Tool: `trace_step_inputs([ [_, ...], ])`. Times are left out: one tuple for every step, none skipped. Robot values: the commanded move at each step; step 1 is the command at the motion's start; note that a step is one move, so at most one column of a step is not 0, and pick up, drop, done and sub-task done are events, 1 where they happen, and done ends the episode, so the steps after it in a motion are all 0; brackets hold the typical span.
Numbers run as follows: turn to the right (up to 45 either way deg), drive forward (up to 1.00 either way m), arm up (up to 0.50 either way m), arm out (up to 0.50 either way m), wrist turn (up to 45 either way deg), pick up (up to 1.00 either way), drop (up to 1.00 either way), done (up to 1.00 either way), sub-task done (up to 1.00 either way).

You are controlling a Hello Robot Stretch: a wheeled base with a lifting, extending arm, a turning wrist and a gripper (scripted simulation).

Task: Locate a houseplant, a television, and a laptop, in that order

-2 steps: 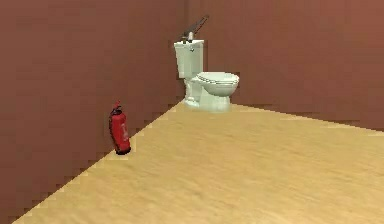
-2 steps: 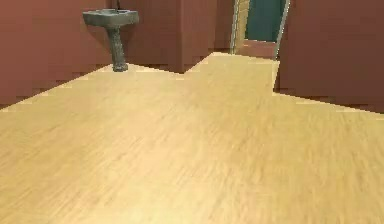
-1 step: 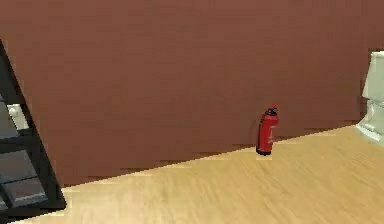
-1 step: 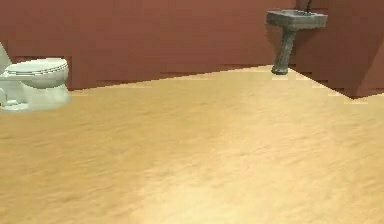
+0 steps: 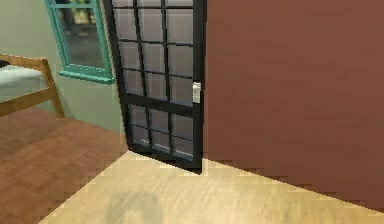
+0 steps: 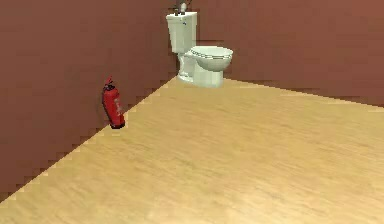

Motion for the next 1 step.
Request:
trace_step_inputs([
  [-12.0, 0.0, 0.0, 0.0, 0.0, 0.0, 0.0, 0.0, 0.0],
])
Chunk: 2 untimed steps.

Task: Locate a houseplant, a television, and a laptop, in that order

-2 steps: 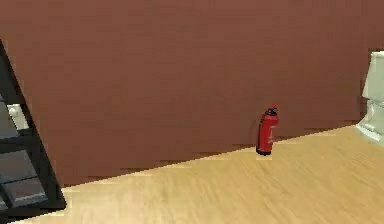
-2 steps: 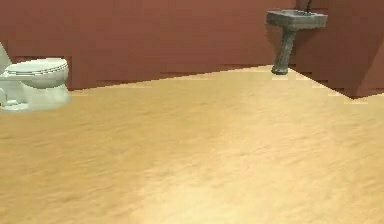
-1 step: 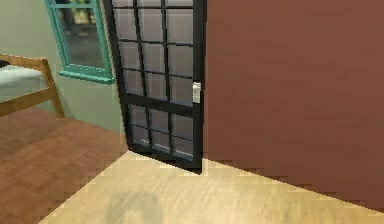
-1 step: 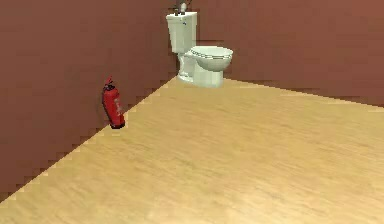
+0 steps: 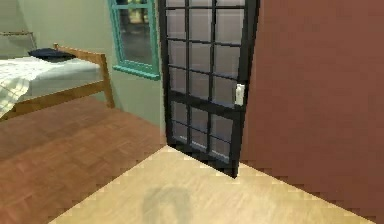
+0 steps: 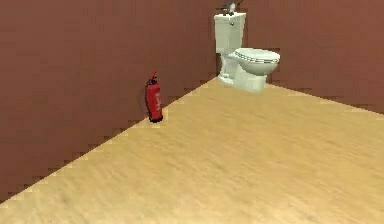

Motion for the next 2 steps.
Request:
trace_step_inputs([
  [0.0, 0.5, 0.0, 0.0, 0.0, 0.0, 0.0, 0.0, 0.0],
  [-45.0, 0.0, 0.0, 0.0, 0.0, 0.0, 0.0, 0.0, 0.0],
])
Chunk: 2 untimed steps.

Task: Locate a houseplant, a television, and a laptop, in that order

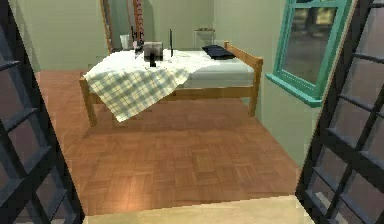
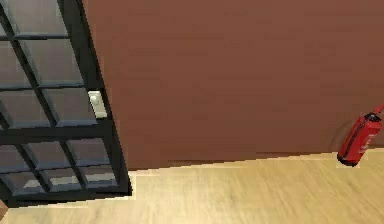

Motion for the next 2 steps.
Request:
trace_step_inputs([
  [-6.0, 0.0, 0.0, 0.0, 0.0, 0.0, 0.0, 0.0, 0.0],
  [0.0, 1.0, 0.0, 0.0, 0.0, 0.0, 0.0, 0.0, 0.0],
])
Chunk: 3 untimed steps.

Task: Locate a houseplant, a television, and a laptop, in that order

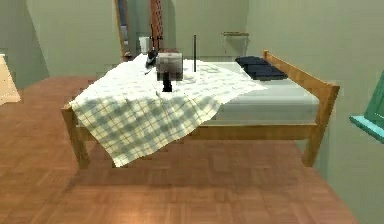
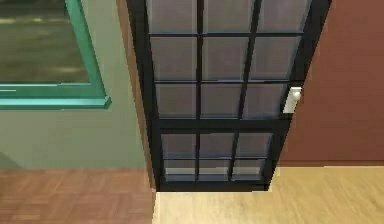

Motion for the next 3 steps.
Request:
trace_step_inputs([
  [0.0, 0.5, 0.0, 0.0, 0.0, 0.0, 0.0, 0.0, 0.0],
  [-45.0, 0.0, 0.0, 0.0, 0.0, 0.0, 0.0, 0.0, 0.0],
  [-3.0, 0.0, 0.0, 0.0, 0.0, 0.0, 0.0, 0.0, 0.0],
])
